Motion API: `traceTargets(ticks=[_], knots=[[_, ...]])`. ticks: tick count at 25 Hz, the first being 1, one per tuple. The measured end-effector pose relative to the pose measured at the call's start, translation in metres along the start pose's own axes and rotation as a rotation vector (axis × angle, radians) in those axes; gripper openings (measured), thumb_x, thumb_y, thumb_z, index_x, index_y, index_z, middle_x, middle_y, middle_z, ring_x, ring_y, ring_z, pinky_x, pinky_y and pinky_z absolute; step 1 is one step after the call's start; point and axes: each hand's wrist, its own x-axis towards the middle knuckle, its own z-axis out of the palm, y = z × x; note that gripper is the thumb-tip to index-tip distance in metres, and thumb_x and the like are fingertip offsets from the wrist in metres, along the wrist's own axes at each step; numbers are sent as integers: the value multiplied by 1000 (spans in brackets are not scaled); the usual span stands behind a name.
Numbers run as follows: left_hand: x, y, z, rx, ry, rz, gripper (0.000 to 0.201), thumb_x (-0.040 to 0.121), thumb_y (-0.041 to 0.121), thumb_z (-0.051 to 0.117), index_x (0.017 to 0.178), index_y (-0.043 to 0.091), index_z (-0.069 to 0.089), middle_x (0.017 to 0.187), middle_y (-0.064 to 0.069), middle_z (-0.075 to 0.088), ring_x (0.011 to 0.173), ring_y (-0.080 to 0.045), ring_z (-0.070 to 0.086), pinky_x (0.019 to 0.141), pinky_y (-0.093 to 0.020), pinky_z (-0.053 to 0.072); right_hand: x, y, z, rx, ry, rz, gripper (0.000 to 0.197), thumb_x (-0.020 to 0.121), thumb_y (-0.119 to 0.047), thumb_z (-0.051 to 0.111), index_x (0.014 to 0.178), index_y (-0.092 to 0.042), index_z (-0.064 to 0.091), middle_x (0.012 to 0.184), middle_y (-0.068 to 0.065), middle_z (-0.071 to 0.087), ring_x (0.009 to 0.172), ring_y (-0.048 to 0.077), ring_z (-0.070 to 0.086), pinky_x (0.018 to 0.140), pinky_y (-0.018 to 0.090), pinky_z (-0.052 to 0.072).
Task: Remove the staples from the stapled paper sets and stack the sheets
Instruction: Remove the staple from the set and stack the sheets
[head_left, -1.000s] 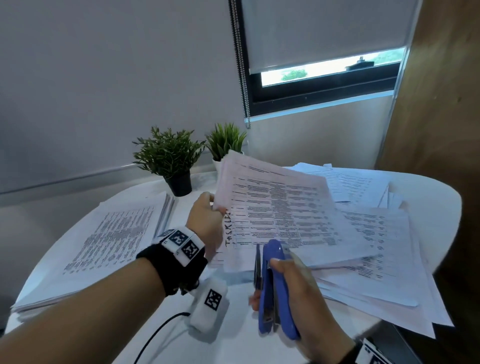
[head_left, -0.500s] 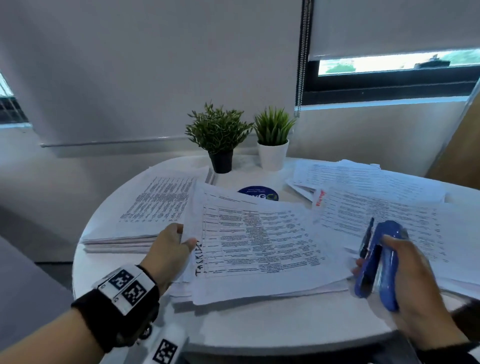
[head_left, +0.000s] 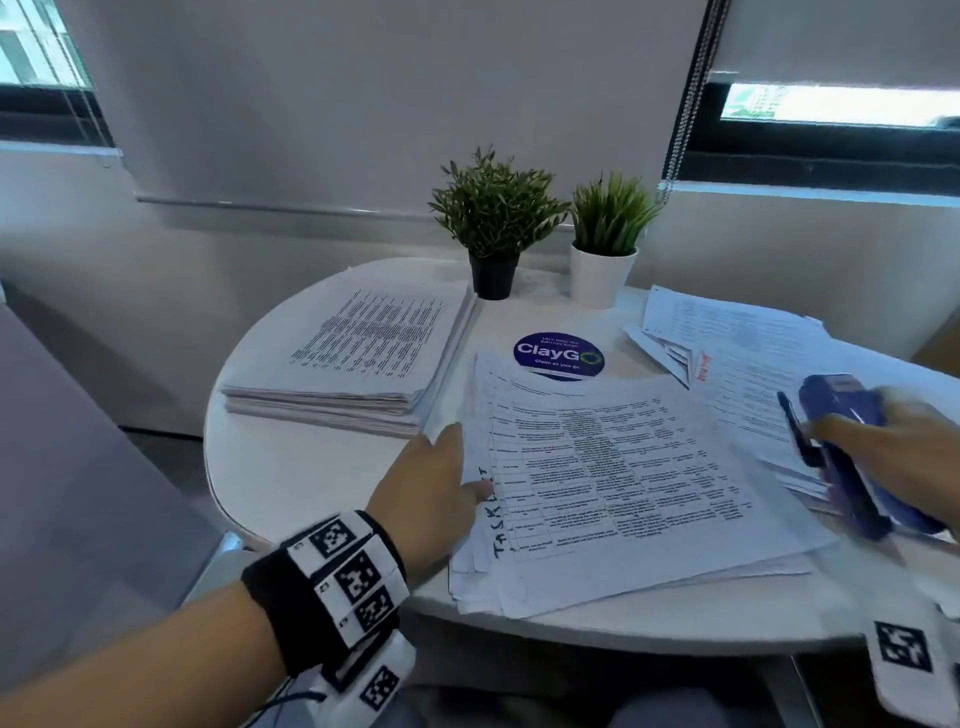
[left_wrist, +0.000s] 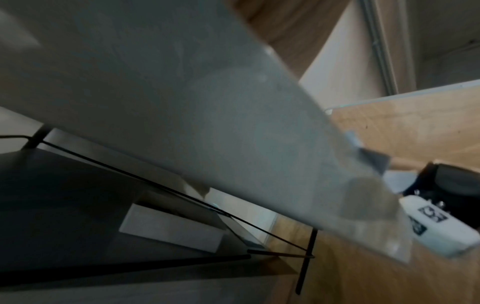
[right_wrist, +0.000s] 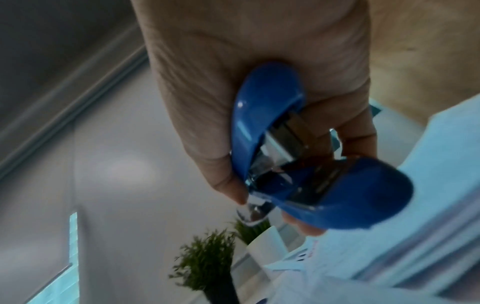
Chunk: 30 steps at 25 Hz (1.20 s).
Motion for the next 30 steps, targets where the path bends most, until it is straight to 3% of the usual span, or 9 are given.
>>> traceTargets(ticks=[2,4,7,9,13,15,20,25,30], knots=[[-8,-5,2,166,40,44,78,89,54,56,148,19,21,138,-7,42,126,-26,35,107,-37,35,2,-22,7,-199,-96,-90,19,86,-21,64,86,-6,53,52,13,66,49,31,67,62,53,58],[-13,-12,-1,344,74,113,94,88,67,41,154,18,-4,154,-6,16,135,-28,16,113,-38,22,-1,-43,29,-334,-199,-194,19,86,-24,69,92,-13,54,61,10,70,54,26,68,63,42,54],[-13,-18,-6,453,-71,205,89,87,75,24,155,22,3,162,4,-9,147,-22,-1,118,-41,12,-6,-73,69,-660,-371,-466,22,83,-35,73,83,-24,54,72,-1,63,64,17,59,57,30,42],[-12,-19,-7,493,-166,232,93,85,78,19,156,20,3,163,7,-6,150,-16,-1,121,-39,7,-7,-88,99,-802,-472,-617,23,83,-39,71,86,-25,54,79,-6,61,71,14,57,61,30,43],[-10,-19,-4,484,-152,224,100,83,81,23,156,15,1,163,2,-4,150,-13,-1,122,-40,5,0,-106,153,-873,-580,-810,16,85,-28,68,95,-21,57,94,-3,59,86,19,56,77,36,46],[-8,-20,-2,462,-158,207,103,81,82,24,155,15,0,163,2,-4,150,-12,-3,122,-41,3,4,-115,170,-902,-594,-879,14,85,-24,67,94,-19,57,92,-1,54,87,20,54,79,38,45],[-2,-22,2,438,-170,183,111,75,87,24,155,15,-3,164,3,-4,150,-11,-4,122,-42,3,8,-131,188,-945,-640,-909,17,84,-22,69,87,-21,52,91,-1,54,88,21,53,82,38,45],[3,-22,3,458,-198,128,117,71,91,23,155,15,-8,163,2,-10,149,-11,-8,121,-44,-2,9,-127,193,-868,-642,-977,23,83,-22,72,101,-13,61,95,0,55,90,21,53,83,36,44],[4,-23,3,437,-202,122,117,69,92,20,154,19,-10,163,4,-11,149,-11,-10,121,-45,-2,12,-121,192,-767,-665,-1017,31,83,-22,74,110,-14,62,101,0,56,95,17,51,87,33,41]])
